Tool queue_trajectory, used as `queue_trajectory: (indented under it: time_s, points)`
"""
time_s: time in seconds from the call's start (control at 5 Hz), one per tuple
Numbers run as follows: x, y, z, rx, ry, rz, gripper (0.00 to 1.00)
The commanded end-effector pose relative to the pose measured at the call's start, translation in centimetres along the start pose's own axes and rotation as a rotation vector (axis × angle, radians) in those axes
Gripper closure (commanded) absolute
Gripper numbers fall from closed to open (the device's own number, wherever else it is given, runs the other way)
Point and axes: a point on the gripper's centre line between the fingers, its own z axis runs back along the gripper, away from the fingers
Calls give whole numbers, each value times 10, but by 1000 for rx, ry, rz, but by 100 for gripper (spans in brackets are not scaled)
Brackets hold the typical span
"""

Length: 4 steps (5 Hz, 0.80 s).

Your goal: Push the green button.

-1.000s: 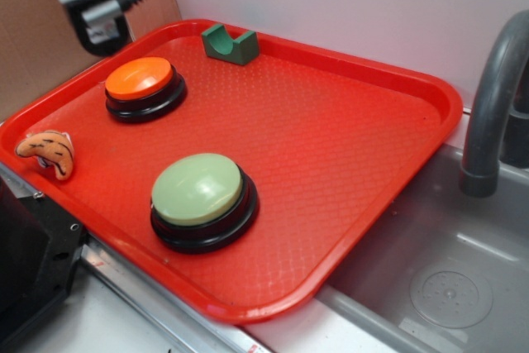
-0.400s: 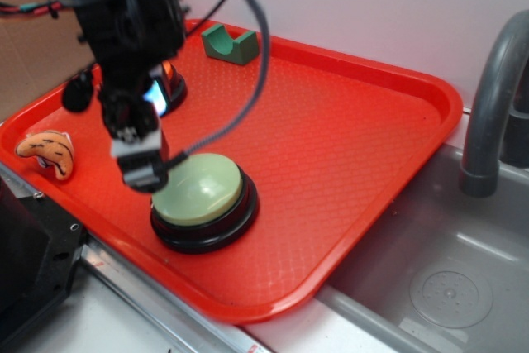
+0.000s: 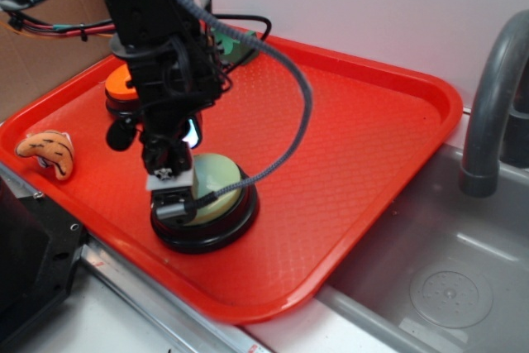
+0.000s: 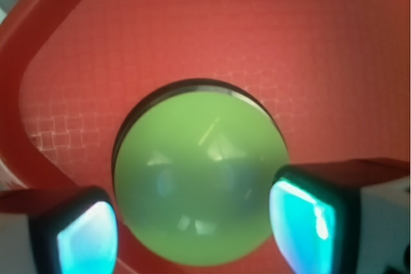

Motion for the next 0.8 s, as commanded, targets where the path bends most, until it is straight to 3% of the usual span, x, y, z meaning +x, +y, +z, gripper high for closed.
queue_trajectory:
  time_s: [0.0, 0.4, 0.6]
  points:
    - [-3, 1, -11, -28, -40, -22, 0]
    - [-1, 2, -4, -15, -40, -18, 0]
    - [3, 8, 24, -40, -21, 10, 0]
